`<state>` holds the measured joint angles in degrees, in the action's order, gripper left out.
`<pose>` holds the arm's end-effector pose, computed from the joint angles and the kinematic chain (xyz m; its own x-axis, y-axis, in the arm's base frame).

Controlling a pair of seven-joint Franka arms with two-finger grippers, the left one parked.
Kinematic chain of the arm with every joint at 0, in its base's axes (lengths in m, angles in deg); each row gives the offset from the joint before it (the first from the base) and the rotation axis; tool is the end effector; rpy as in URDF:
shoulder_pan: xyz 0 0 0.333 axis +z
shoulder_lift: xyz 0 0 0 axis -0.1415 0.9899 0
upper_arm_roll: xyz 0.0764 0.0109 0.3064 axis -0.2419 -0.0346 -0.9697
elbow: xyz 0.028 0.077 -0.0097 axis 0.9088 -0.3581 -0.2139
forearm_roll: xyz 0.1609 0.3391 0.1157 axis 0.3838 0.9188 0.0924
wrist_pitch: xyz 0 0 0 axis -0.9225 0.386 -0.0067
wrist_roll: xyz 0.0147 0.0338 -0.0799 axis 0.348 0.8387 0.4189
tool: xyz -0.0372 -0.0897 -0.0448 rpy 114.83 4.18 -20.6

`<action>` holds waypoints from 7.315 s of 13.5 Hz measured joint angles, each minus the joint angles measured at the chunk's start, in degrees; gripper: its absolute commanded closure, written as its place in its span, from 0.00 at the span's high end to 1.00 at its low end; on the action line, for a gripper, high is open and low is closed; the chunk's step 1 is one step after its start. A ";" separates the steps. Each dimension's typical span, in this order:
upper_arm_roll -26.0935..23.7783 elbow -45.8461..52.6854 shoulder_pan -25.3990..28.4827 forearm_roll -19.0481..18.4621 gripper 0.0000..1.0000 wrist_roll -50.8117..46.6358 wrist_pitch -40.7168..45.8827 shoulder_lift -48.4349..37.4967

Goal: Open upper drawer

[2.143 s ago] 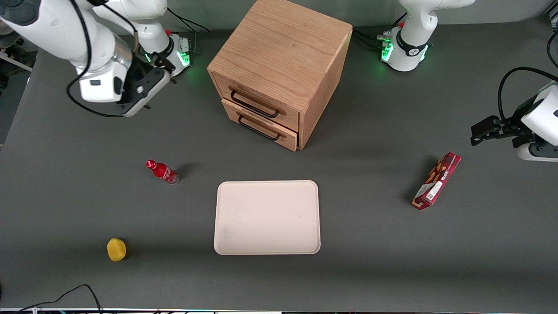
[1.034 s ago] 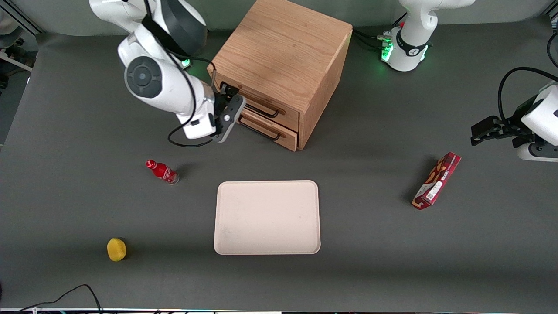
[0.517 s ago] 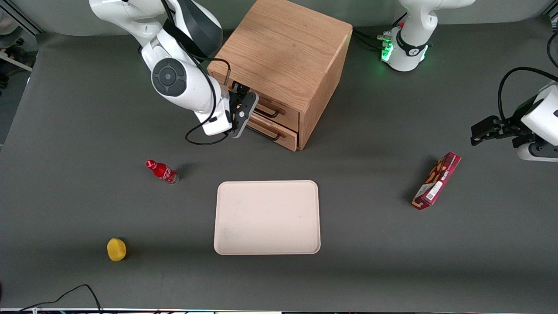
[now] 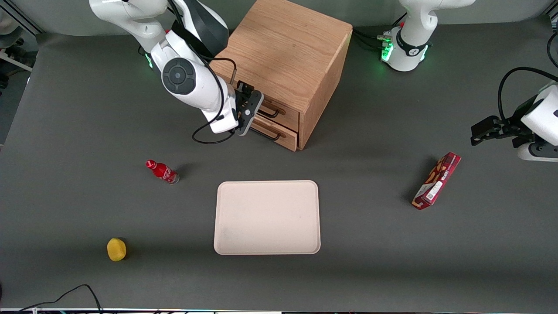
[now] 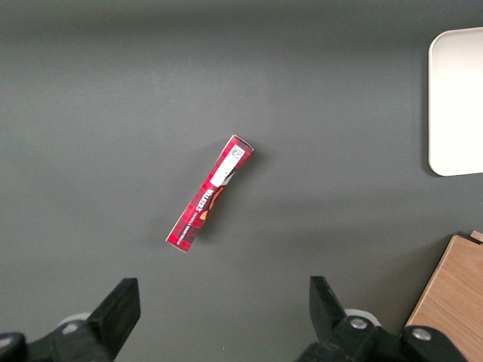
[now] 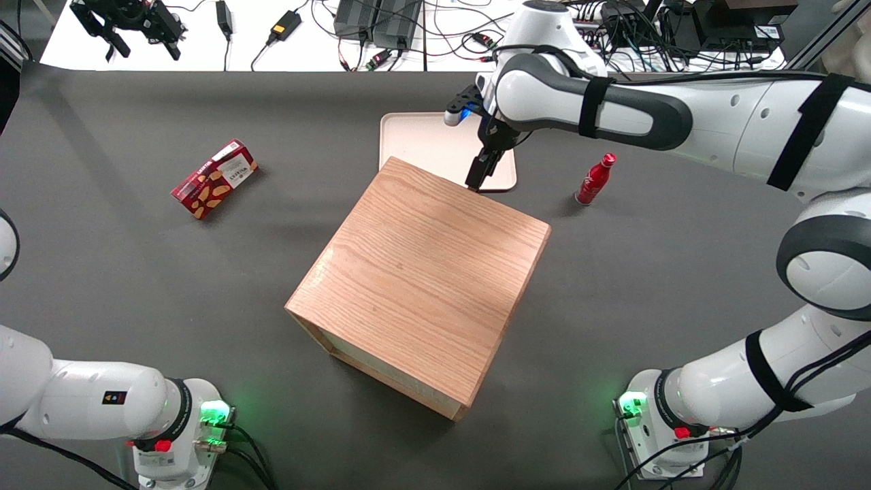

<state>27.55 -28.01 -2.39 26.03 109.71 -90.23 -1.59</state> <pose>0.4617 0.3770 0.4203 0.5239 0.8516 0.0173 0.8024 -0.4866 -0.3455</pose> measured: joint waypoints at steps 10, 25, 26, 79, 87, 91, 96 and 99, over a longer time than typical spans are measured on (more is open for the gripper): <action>-0.03 0.07 0.61 0.11 1.00 -0.02 -3.19 1.22; 0.20 -1.44 1.76 -1.62 1.00 -0.04 -9.48 5.52; 0.19 -1.44 1.78 -1.62 1.00 -0.04 -9.48 5.51; 6.20 17.39 -0.42 -11.92 1.00 5.06 0.55 16.41; 6.34 22.00 -0.69 -13.58 1.00 6.98 2.90 19.50; 7.42 23.12 -1.02 -13.60 1.00 8.72 3.28 19.79; 8.74 25.03 -1.06 -13.60 1.00 10.26 4.12 20.80; 9.32 25.81 -1.01 -13.60 1.00 11.00 4.27 21.21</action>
<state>36.87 -2.20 -3.40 12.42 120.70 -85.97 19.63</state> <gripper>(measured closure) 0.000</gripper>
